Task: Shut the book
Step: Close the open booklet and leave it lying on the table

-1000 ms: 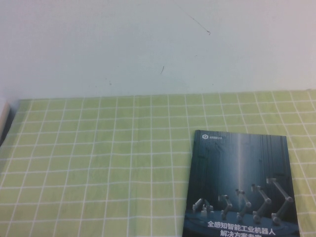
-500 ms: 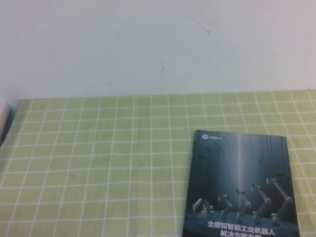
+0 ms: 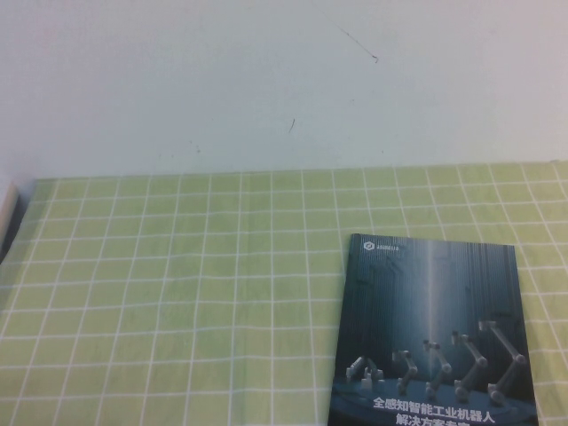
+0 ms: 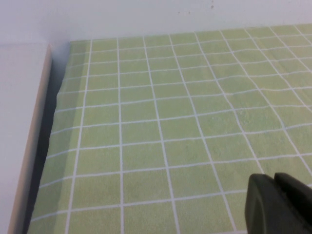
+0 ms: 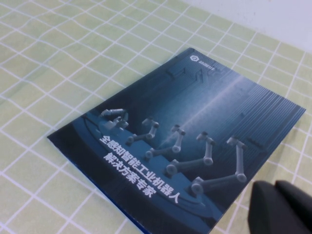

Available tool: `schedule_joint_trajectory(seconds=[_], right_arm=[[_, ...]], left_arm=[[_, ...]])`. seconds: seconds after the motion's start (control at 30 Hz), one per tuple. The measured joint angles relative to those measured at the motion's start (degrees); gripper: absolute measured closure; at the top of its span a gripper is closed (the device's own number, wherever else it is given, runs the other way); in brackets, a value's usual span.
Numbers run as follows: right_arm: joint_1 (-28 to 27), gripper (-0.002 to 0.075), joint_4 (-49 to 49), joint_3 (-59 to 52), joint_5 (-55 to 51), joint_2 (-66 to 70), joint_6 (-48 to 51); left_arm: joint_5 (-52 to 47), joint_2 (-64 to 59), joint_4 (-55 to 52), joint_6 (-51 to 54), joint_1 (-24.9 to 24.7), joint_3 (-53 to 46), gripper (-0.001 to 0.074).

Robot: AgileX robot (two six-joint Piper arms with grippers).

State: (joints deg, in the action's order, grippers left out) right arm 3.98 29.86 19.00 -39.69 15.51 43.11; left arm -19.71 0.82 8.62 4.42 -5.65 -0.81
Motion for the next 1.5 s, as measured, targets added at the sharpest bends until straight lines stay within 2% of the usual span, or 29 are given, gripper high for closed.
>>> schedule_joint_trajectory(seconds=[0.87,0.97,1.07,1.2,1.33,1.5], right_arm=[[0.0,0.0729,0.0,-0.03,0.19,-0.12,0.0],[0.0,0.0729,-2.77,-1.45,5.83,-1.55,1.03],[-0.09,0.0729,-11.11,-3.29,12.7,-4.35,-0.05],[-0.09,0.0729,-22.49,-8.5,24.66,-7.99,-6.26],[-0.09,0.0729,-23.65,-15.79,36.6,-10.63,-6.29],[-0.09,0.0729,-23.81,-20.47,38.61,-14.89,-13.51]], left_arm=[[0.0,0.0,-0.13,-0.39,0.0,0.0,0.0739],[0.0,0.0,-0.13,-0.39,0.0,0.0,0.0739],[0.0,0.0,-0.13,-0.39,0.0,0.0,0.0739],[0.0,0.0,-0.13,-0.39,0.0,0.0,0.0739],[0.0,0.0,-0.15,-0.39,0.0,0.0,0.0739],[0.0,0.0,-0.15,-0.39,0.0,0.0,0.0739]])
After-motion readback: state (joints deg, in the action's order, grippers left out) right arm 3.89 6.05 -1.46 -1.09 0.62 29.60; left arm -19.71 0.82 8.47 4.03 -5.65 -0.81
